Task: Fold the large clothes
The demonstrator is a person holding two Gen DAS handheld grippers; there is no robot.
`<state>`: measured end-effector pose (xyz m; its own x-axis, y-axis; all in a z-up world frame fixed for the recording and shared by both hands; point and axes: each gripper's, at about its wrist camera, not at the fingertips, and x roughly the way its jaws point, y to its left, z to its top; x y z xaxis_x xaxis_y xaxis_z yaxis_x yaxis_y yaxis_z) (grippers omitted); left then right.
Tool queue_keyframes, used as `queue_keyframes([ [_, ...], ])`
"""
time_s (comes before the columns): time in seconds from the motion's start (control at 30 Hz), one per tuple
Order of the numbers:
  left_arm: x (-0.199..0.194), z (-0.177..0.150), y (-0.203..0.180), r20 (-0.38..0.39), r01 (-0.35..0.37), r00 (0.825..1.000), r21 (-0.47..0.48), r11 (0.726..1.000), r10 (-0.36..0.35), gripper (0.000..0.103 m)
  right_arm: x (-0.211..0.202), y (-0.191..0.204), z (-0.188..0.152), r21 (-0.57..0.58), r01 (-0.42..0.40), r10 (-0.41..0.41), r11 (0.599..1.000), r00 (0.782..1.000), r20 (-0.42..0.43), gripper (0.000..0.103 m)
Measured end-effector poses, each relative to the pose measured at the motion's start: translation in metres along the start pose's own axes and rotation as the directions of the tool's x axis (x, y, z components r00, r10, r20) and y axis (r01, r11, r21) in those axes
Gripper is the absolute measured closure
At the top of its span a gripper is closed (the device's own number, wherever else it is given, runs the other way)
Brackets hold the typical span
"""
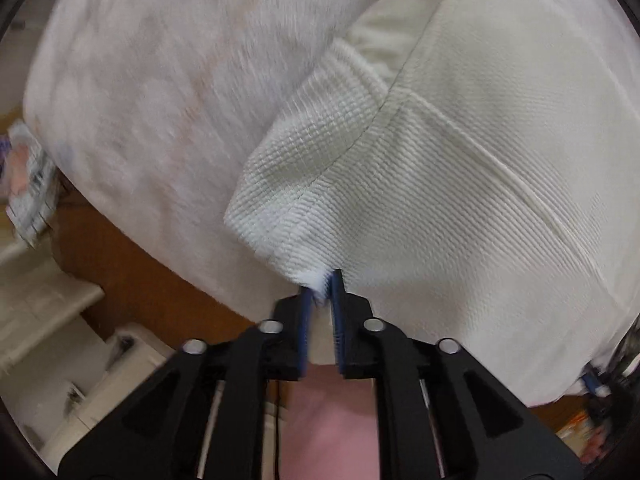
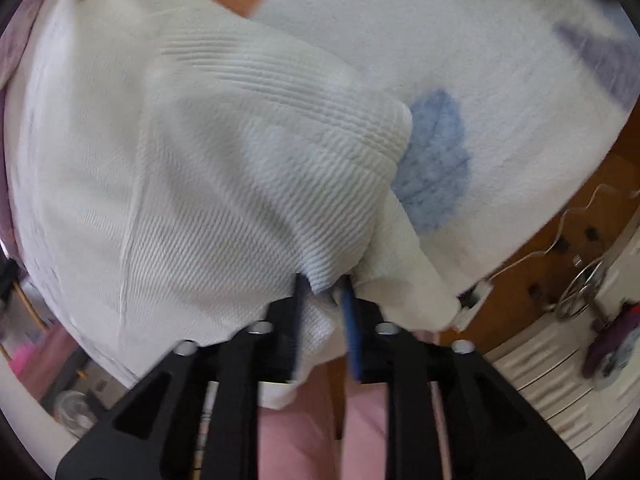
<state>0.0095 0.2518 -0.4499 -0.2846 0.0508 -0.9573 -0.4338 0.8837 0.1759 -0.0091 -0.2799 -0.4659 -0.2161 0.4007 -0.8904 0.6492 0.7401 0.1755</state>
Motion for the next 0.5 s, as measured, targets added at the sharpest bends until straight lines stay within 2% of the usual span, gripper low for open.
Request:
queue_keyframes([
  [0.03,-0.009,-0.001,-0.003,0.019,-0.03,0.999,0.019,0.999,0.03,0.063,-0.008,0.004,-0.005,-0.03,0.033,-0.032,0.999,0.999,0.028,0.039],
  [0.07,-0.019,-0.004,0.001,0.041,-0.055,0.998,0.032,0.998,0.054,0.054,-0.024,0.01,-0.012,-0.065,0.106,-0.101,0.992,0.991,0.087,0.028],
  [0.1,-0.032,-0.009,0.003,0.075,-0.066,0.995,0.04,0.997,0.063,0.056,-0.032,0.013,-0.015,-0.077,0.138,-0.127,0.988,0.984,0.123,0.028],
  [0.13,-0.043,-0.012,0.006,0.106,-0.069,0.992,0.036,0.997,0.065,0.062,-0.044,0.018,-0.021,-0.095,0.173,-0.153,0.98,0.97,0.187,0.028],
  [0.17,-0.053,-0.013,0.01,0.132,-0.068,0.989,0.033,0.997,0.063,0.092,-0.057,0.021,-0.025,-0.116,0.185,-0.151,0.976,0.956,0.252,0.028],
  [0.2,-0.058,-0.016,0.004,0.154,-0.052,0.987,0.031,0.998,0.047,0.103,-0.066,0.024,-0.027,-0.133,0.182,-0.135,0.974,0.944,0.302,0.028],
  [0.23,-0.061,-0.014,0.002,0.167,-0.019,0.986,0.029,0.999,0.014,0.103,-0.075,0.031,-0.028,-0.165,0.17,-0.097,0.972,0.92,0.379,0.028],
  [0.27,-0.058,-0.015,0.002,0.178,0.006,0.984,0.027,1.0,-0.011,0.103,-0.079,0.039,-0.027,-0.205,0.156,-0.054,0.966,0.9,0.432,0.038],
  [0.3,-0.056,-0.009,-0.003,0.192,0.013,0.981,0.026,1.0,-0.018,0.103,-0.075,0.045,-0.024,-0.229,0.167,-0.05,0.959,0.895,0.444,0.048],
  [0.33,-0.052,-0.003,-0.008,0.196,-0.014,0.981,0.035,0.999,0.007,0.103,-0.063,0.051,-0.014,-0.237,0.198,-0.086,0.951,0.907,0.413,0.07],
  [0.37,-0.044,0.001,-0.003,0.197,-0.037,0.98,0.044,0.998,0.028,0.103,-0.045,0.052,-0.001,-0.231,0.208,-0.116,0.95,0.927,0.356,0.087],
  [0.43,-0.01,0.011,-0.004,0.186,-0.093,0.979,0.062,0.994,0.08,0.103,-0.012,0.039,0.015,-0.199,0.172,-0.116,0.965,0.957,0.265,0.09],
  [0.5,0.018,0.017,-0.011,0.155,-0.139,0.98,0.074,0.988,0.126,0.103,0.013,0.039,0.026,-0.191,0.189,-0.144,0.963,0.963,0.228,0.093],
])
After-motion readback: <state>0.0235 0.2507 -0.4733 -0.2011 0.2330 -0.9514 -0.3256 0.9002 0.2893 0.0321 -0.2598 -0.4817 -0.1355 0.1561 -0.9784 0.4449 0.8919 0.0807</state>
